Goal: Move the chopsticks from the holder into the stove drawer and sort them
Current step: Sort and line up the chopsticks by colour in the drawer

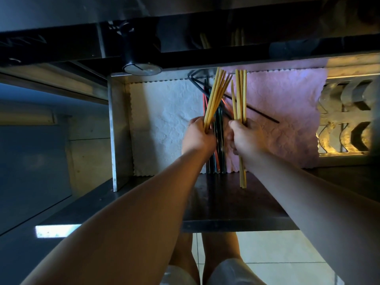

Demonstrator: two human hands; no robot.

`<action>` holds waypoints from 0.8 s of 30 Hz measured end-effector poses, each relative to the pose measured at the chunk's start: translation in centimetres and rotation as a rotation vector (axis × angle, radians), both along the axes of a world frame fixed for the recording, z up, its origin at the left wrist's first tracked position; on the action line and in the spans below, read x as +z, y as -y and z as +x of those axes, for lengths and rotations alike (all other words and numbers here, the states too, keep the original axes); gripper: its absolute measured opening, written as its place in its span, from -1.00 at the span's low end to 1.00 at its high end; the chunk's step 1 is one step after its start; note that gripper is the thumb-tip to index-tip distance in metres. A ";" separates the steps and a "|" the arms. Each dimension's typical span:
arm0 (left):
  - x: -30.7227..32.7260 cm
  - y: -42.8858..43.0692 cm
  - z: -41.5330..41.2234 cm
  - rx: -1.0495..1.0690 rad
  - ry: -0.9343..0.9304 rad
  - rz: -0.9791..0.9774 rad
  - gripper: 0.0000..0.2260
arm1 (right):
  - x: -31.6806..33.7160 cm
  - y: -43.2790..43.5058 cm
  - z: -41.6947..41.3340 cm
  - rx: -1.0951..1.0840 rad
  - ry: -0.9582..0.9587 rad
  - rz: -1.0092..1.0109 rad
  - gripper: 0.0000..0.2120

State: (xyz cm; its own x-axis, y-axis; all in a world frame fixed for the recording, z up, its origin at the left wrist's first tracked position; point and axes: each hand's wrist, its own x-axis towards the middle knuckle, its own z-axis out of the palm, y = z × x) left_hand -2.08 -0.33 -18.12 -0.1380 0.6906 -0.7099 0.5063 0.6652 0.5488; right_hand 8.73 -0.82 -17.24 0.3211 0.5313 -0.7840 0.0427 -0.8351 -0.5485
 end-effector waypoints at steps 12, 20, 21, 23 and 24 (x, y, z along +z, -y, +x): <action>0.8 0.8 -2.7 0.059 -0.011 -0.030 -0.78 | 1.5 -0.6 -1.2 0.050 -0.234 0.001 -0.77; 1.1 1.3 -8.9 0.309 0.067 -0.102 -0.88 | 1.0 -1.5 -6.2 0.194 -0.254 -0.087 -0.83; 1.1 1.3 -9.5 0.360 0.085 -0.120 -0.90 | 0.7 -1.7 -6.9 0.198 -0.242 -0.103 -0.79; 1.1 1.1 -10.5 0.420 0.115 -0.149 -0.89 | 0.4 -2.0 -8.2 0.251 -0.182 -0.140 -0.76; 1.0 1.0 -11.0 0.436 0.125 -0.146 -0.89 | 0.2 -2.2 -8.9 0.308 -0.125 -0.155 -0.77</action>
State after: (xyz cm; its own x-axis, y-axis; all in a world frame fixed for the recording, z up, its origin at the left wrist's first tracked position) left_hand -13.06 -1.29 -17.12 -0.3003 0.4793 -0.8247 0.0994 0.8756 0.4727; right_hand -0.12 1.34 -17.02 0.0611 0.4601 -0.8857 0.2453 -0.8671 -0.4335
